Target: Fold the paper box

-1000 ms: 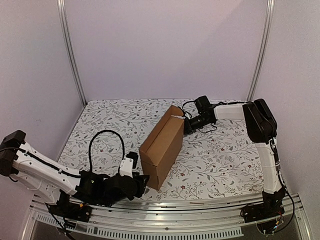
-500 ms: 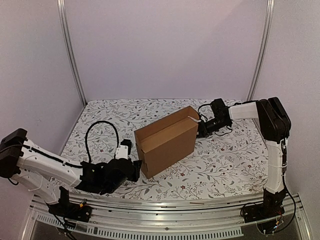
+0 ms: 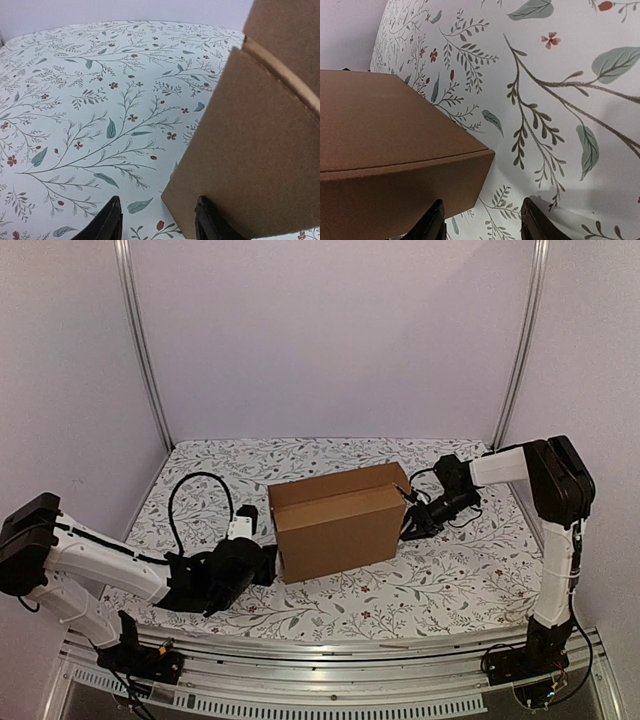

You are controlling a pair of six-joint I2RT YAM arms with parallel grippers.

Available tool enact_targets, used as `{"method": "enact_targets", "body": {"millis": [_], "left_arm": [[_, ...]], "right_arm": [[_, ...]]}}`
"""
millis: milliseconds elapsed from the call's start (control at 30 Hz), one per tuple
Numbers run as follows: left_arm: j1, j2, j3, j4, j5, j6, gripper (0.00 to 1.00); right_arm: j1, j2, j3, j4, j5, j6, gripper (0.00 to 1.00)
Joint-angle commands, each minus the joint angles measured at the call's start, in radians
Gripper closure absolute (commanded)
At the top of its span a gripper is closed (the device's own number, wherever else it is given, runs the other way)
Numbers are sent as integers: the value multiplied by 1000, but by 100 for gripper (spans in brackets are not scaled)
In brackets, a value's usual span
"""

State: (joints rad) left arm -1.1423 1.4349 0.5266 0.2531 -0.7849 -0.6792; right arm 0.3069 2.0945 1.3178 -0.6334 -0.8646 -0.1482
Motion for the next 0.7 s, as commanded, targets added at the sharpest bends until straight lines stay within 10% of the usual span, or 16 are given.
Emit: {"method": "enact_targets", "body": {"millis": [0, 433, 500, 667], "left_arm": [[5, -19, 19, -32, 33, 3, 49], [-171, -292, 349, -734, -54, -48, 40], [-187, -261, 445, -791, -44, -25, 40], [-194, -129, 704, -1040, -89, -143, 40]], "right_arm": [[-28, -82, -30, -48, 49, -12, 49], [-137, -658, -95, -74, 473, -107, 29], [-139, -745, -100, 6, 493, -90, 7], [-150, -699, 37, -59, 230, -12, 1]]}}
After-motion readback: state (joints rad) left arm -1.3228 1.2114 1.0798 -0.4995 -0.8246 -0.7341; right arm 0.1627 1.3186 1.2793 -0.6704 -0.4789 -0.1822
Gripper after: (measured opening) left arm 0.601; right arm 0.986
